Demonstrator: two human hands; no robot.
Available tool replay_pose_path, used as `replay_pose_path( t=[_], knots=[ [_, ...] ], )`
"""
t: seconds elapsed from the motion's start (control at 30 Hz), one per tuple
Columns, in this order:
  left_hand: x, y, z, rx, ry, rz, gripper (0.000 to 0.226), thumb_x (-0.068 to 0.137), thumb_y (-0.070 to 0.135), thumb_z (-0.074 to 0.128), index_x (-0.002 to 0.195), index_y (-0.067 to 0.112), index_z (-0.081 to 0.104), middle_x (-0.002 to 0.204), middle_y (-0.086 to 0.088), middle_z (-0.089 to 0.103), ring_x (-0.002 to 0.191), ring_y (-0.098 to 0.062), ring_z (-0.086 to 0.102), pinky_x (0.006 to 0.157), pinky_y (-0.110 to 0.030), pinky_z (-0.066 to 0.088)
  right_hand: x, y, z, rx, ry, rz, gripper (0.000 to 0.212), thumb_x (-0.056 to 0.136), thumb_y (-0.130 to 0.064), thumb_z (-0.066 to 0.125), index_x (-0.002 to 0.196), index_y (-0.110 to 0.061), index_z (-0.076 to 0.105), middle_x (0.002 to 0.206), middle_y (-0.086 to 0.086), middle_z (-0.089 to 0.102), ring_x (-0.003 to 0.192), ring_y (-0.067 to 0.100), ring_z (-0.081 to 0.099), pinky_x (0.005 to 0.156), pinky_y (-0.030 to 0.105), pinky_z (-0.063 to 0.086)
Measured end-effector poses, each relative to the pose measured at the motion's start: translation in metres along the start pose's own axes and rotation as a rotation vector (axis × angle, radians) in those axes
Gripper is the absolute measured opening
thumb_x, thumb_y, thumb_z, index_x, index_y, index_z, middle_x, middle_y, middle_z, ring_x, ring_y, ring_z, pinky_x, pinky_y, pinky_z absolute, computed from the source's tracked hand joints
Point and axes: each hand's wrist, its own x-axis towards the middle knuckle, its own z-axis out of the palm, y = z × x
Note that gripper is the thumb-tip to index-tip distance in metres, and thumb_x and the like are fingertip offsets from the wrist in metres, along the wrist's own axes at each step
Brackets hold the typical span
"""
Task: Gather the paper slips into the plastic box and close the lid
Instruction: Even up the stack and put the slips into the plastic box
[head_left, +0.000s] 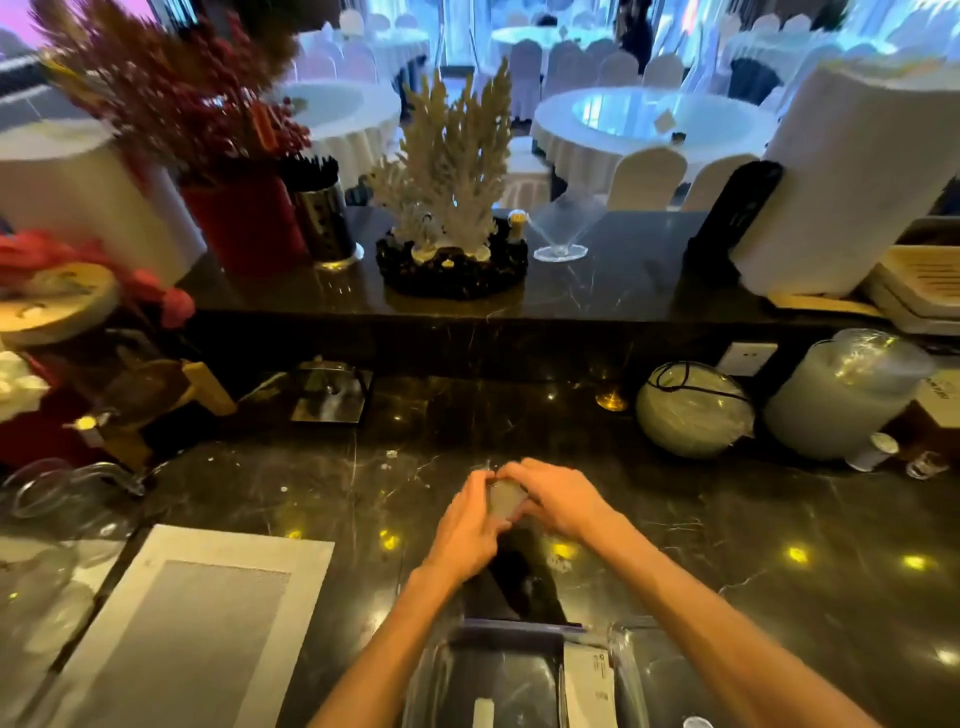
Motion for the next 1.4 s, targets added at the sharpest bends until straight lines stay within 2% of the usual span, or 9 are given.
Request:
replay_pose_path(
  t=[0.17, 0.27, 0.4, 0.5, 0.63, 0.83, 0.97, 1.13, 1.4],
  knots=[
    [-0.047, 0.031, -0.017, -0.630, 0.176, -0.161, 0.060, 0.092, 0.021, 0.064, 0.141, 0.027, 0.030, 0.131, -0.002, 0.049, 0.105, -0.009, 0.055, 0.072, -0.023, 0.049, -0.060, -0.053, -0.022, 1.209, 0.331, 0.308, 0.065, 0.098, -0.035, 0.054, 0.155, -0.022, 0.025, 0.154, 0.002, 0.040, 0.143, 0.018, 0.037, 0.111, 0.031, 0.035],
    [-0.074, 0.051, 0.008, -0.668, 0.112, -0.233, 0.060, 0.094, 0.022, 0.060, 0.146, 0.021, 0.030, 0.134, -0.009, 0.052, 0.102, -0.007, 0.057, 0.073, -0.020, 0.050, -0.091, -0.090, 0.004, 1.421, 0.290, 0.475, 0.062, 0.098, -0.049, 0.041, 0.147, -0.010, 0.040, 0.144, 0.019, 0.049, 0.133, 0.035, 0.048, 0.105, 0.034, 0.045],
    [-0.110, 0.054, 0.014, -0.597, 0.069, -0.258, 0.056, 0.095, 0.021, 0.059, 0.142, 0.029, 0.030, 0.142, -0.011, 0.045, 0.123, -0.024, 0.051, 0.098, -0.044, 0.049, -0.129, -0.096, 0.016, 1.521, 0.211, 0.643, 0.077, 0.091, -0.068, 0.029, 0.148, -0.017, 0.042, 0.154, 0.015, 0.040, 0.140, 0.031, 0.041, 0.117, 0.050, 0.033],
    [-0.141, 0.069, 0.029, -0.693, -0.074, -0.201, 0.053, 0.102, 0.030, 0.041, 0.137, 0.052, 0.007, 0.156, -0.001, 0.015, 0.143, -0.009, 0.014, 0.111, -0.040, 0.034, -0.150, -0.105, 0.033, 1.551, 0.272, 0.695, 0.072, 0.096, -0.064, 0.027, 0.152, -0.019, 0.033, 0.151, 0.012, 0.043, 0.133, 0.028, 0.048, 0.106, 0.045, 0.044],
    [-0.154, 0.039, 0.053, -0.594, 0.044, -0.308, 0.057, 0.094, 0.026, 0.061, 0.143, 0.026, 0.033, 0.146, -0.009, 0.046, 0.121, -0.016, 0.052, 0.100, -0.036, 0.048, -0.161, -0.121, 0.048, 1.560, 0.067, 0.756, 0.055, 0.102, -0.046, 0.040, 0.144, -0.011, 0.041, 0.139, 0.020, 0.052, 0.127, 0.036, 0.052, 0.107, 0.050, 0.044],
    [-0.166, 0.011, 0.055, -0.481, 0.128, -0.562, 0.054, 0.090, 0.010, 0.062, 0.140, 0.018, 0.042, 0.112, -0.005, 0.044, 0.116, -0.027, 0.047, 0.103, -0.046, 0.045, -0.187, -0.105, 0.082, 1.528, -0.132, 0.690, 0.032, 0.099, -0.019, 0.055, 0.131, -0.016, 0.057, 0.123, 0.009, 0.068, 0.115, 0.029, 0.064, 0.101, 0.052, 0.051],
    [-0.190, -0.025, 0.042, -0.051, 0.222, -0.500, 0.048, 0.101, 0.037, 0.041, 0.148, 0.031, 0.034, 0.156, -0.006, 0.024, 0.145, -0.028, 0.023, 0.119, -0.051, 0.023, -0.177, -0.100, 0.116, 1.418, -0.190, 0.736, 0.027, 0.097, -0.024, 0.058, 0.123, -0.016, 0.061, 0.113, 0.005, 0.071, 0.105, 0.023, 0.066, 0.090, 0.044, 0.057],
    [-0.213, -0.055, 0.047, -0.406, 0.063, -0.555, 0.049, 0.104, 0.040, 0.031, 0.150, 0.023, 0.033, 0.153, -0.010, 0.041, 0.139, -0.029, 0.040, 0.116, -0.051, 0.033, -0.153, -0.107, 0.151, 1.354, -0.170, 0.842, 0.027, 0.096, -0.022, 0.060, 0.121, -0.012, 0.062, 0.103, 0.005, 0.071, 0.090, 0.020, 0.066, 0.062, 0.033, 0.055],
    [-0.215, -0.066, 0.052, -0.531, 0.131, -0.502, 0.039, 0.105, 0.040, 0.029, 0.137, 0.031, 0.048, 0.122, 0.002, 0.064, 0.102, -0.005, 0.064, 0.073, -0.016, 0.052, -0.120, -0.145, 0.179, 1.112, -0.016, 0.838, 0.031, 0.097, -0.018, 0.058, 0.127, -0.012, 0.060, 0.127, 0.012, 0.066, 0.119, 0.031, 0.061, 0.103, 0.048, 0.050]
  ],
)
